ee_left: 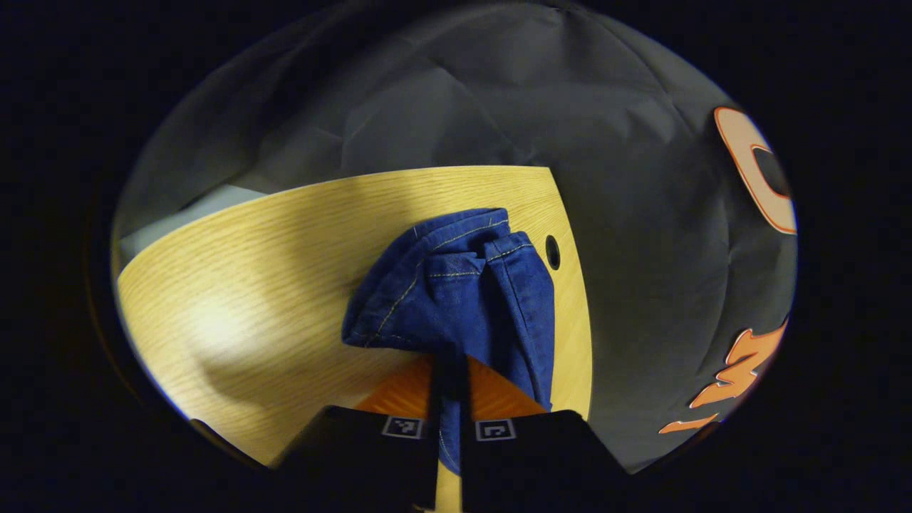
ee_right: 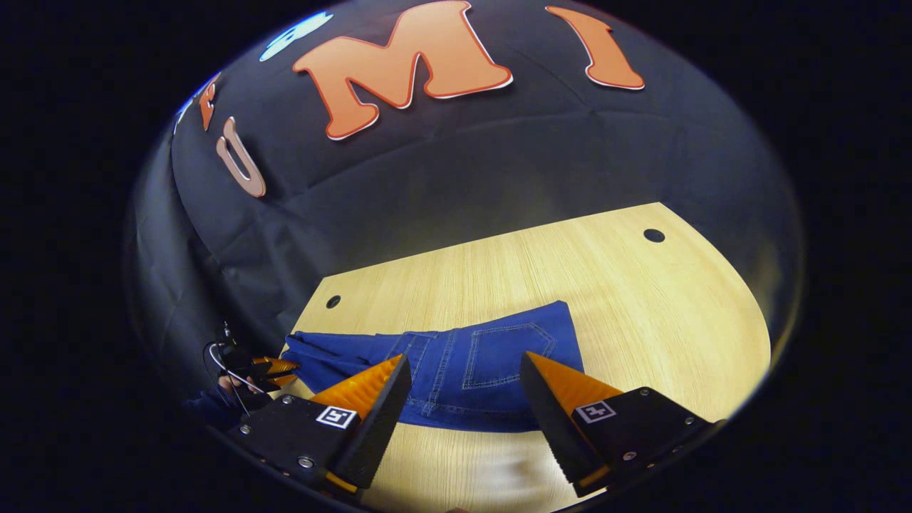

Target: Grasp the waist and the cuffs of the jeans and fold them to make the two legs overlap; first hold the waist and fold one-third of the jeans toward the cuffs, then hold the cuffs and fold the remaining one-third in the same direction to finish folding.

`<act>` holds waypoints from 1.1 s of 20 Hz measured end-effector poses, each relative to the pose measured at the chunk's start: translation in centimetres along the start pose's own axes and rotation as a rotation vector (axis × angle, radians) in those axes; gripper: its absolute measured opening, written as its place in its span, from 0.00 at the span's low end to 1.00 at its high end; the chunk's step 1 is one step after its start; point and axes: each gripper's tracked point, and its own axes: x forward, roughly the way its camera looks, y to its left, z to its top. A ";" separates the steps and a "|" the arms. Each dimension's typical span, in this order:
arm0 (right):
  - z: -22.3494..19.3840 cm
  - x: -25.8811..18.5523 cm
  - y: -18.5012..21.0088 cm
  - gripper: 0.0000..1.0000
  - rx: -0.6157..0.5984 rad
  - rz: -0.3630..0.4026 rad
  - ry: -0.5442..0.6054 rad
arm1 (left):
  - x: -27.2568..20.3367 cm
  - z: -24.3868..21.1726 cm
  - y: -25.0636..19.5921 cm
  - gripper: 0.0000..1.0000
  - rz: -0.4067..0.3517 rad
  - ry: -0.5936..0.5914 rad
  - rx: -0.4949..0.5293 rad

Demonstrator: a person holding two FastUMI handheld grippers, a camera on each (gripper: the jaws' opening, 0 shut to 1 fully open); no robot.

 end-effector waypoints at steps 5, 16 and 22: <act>2.6 -1.2 -1.5 0.96 0.013 -0.031 -0.062 | -3.4 0.2 -3.7 0.03 -0.059 -0.114 0.158; 7.4 -3.7 -6.8 0.96 0.041 -0.095 -0.212 | -14.2 -6.0 -19.8 0.02 -0.292 -0.224 0.501; 8.5 -4.7 -8.3 0.97 0.007 -0.076 -0.245 | -15.1 -15.9 -28.8 0.02 -0.399 -0.158 0.721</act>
